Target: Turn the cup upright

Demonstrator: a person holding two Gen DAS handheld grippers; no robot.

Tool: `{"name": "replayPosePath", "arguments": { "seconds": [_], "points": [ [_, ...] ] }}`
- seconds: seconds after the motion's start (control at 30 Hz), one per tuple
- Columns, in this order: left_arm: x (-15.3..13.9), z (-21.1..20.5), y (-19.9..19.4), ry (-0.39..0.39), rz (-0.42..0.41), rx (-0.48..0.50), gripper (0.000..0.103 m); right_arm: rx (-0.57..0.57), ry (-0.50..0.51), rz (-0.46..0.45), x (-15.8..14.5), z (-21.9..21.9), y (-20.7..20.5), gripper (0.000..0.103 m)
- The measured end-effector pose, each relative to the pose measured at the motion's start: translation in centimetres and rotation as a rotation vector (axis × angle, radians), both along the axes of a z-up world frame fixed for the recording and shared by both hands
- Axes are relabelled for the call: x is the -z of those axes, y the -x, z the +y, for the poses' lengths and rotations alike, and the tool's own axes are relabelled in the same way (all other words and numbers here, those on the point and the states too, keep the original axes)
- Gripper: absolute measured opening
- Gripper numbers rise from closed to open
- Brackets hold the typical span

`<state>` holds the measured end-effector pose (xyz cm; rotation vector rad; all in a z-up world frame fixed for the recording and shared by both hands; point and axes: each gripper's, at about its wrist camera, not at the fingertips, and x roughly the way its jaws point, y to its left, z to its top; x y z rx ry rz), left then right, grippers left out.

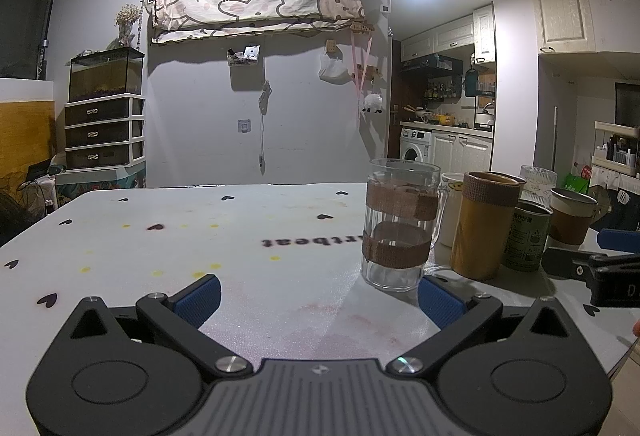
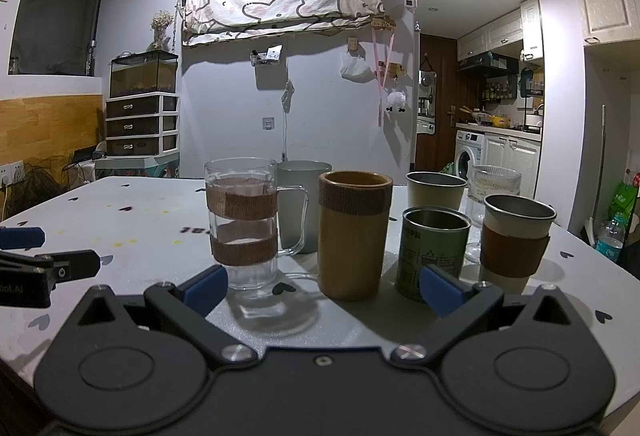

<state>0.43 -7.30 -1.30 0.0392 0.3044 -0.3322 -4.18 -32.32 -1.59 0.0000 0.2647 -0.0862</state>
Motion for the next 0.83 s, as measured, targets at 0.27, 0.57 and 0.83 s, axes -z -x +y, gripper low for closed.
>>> {"name": "replayPosePath", "arguments": {
  "seconds": [0.27, 0.57, 0.83],
  "points": [
    [0.00, 0.03, 0.00, 0.000, 0.000, 0.000, 0.103, 0.001, 0.000, 0.000, 0.00, -0.01, 0.00, 0.103],
    [0.01, 0.12, 0.03, 0.002, 0.001, -0.001, 0.103, -0.001, 0.000, 0.000, -0.01, -0.02, 0.01, 0.103],
    [0.02, 0.14, 0.04, 0.002, 0.000, -0.001, 0.103, 0.000, 0.000, 0.000, -0.01, -0.01, 0.00, 0.103]
  ]
}}
